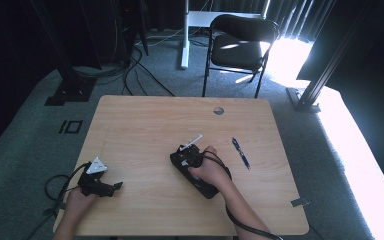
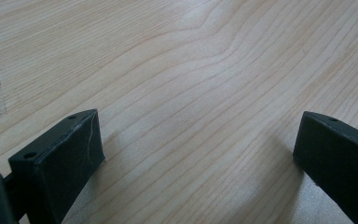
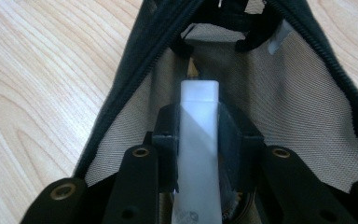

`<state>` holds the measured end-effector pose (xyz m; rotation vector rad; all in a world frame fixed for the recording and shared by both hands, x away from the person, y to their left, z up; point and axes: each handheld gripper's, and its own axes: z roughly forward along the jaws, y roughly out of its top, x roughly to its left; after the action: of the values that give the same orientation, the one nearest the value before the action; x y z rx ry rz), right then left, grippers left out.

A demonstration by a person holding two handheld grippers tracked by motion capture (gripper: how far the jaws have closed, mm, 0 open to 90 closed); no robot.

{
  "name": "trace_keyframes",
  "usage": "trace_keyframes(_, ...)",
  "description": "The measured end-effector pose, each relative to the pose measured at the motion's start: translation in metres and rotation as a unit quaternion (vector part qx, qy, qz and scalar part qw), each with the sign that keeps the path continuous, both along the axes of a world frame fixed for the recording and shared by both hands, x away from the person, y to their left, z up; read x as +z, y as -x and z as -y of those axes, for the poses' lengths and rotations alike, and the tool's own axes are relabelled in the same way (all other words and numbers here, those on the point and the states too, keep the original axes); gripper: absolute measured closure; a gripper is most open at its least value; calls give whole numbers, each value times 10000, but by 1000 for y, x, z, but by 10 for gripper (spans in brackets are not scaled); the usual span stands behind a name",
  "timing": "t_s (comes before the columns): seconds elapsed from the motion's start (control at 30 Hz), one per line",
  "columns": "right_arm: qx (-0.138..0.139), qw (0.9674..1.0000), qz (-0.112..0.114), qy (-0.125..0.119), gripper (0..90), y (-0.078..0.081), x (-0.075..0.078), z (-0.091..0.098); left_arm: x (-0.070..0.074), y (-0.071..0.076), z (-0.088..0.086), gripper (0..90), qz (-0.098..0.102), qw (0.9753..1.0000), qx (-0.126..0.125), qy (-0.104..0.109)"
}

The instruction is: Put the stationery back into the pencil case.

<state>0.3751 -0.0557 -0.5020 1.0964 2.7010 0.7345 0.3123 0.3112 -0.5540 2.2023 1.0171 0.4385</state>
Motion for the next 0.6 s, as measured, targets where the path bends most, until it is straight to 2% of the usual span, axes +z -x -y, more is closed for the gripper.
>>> trace_keyframes(0.1,19,10000,-23,-5,654,0,1,1,0,0,0,16,-1,10000,3,1)
trace_keyframes(0.3,-6,9997,107,-227,636,3,14,9,0,0,0,16,0,10000,2,-2)
trace_keyframes(0.47,-88,9968,358,-707,626,8,37,27,0,0,0,16,4,10000,-1,-2)
trace_keyframes(0.6,-202,9931,681,-931,617,9,53,44,0,0,0,16,0,10000,-1,-2)
